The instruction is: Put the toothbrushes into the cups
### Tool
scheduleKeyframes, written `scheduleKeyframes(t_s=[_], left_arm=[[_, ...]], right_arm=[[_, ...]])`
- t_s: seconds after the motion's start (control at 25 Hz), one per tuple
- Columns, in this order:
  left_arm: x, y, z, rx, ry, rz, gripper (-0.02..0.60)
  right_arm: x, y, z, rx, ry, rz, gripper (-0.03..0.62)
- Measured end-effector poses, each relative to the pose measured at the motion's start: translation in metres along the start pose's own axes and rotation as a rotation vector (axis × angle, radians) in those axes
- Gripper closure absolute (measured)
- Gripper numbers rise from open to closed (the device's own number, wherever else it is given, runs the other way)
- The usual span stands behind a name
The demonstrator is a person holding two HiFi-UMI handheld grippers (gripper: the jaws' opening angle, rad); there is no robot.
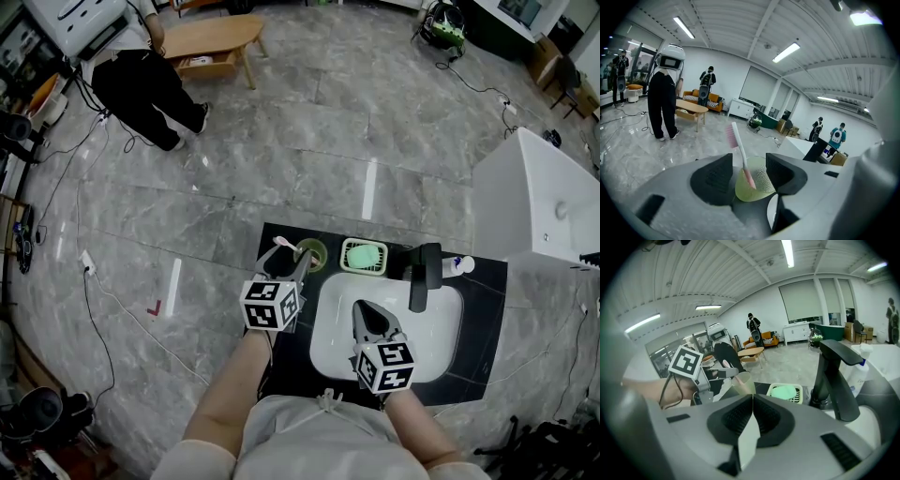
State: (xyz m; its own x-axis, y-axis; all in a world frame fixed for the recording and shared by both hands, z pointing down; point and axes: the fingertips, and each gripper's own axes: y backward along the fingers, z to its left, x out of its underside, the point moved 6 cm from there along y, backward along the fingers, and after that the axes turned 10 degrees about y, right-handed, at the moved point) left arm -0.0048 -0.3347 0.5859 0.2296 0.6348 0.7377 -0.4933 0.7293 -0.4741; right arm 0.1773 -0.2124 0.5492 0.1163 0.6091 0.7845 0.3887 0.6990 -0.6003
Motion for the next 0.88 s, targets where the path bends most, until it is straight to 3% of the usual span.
scheduleKeyframes(t_s=[0.24,0.44,0.68,0.76,0.88], left_arm=[[0.002,0.017,-0.003,-0.025,0.004,-0.016,0.368],[-0.001,0.043,-0.018,-0.054,-0.047,-0.052,0.371],[-0.007,0.071,-0.041,-0.010,-0.027,-0.102,0.546],[-0.007,0.080,-0.048,0.000,-0.065,-0.098,0.561],[-0.012,0.094,-0.064,0.007,-0.216,-0.119,0.563]], right_arm=[[-0.003,0.003,0.006,-0.003,0.012,-0.011,0.566],[-0.005,0.007,0.013,-0.006,0.022,-0.027,0.567],[-0.016,0.015,0.021,-0.007,0.038,-0.075,0.567],[-0.018,0.019,0.022,-0.006,0.047,-0.092,0.566],[-0.024,0.025,0.025,-0.017,0.067,-0.118,0.567]])
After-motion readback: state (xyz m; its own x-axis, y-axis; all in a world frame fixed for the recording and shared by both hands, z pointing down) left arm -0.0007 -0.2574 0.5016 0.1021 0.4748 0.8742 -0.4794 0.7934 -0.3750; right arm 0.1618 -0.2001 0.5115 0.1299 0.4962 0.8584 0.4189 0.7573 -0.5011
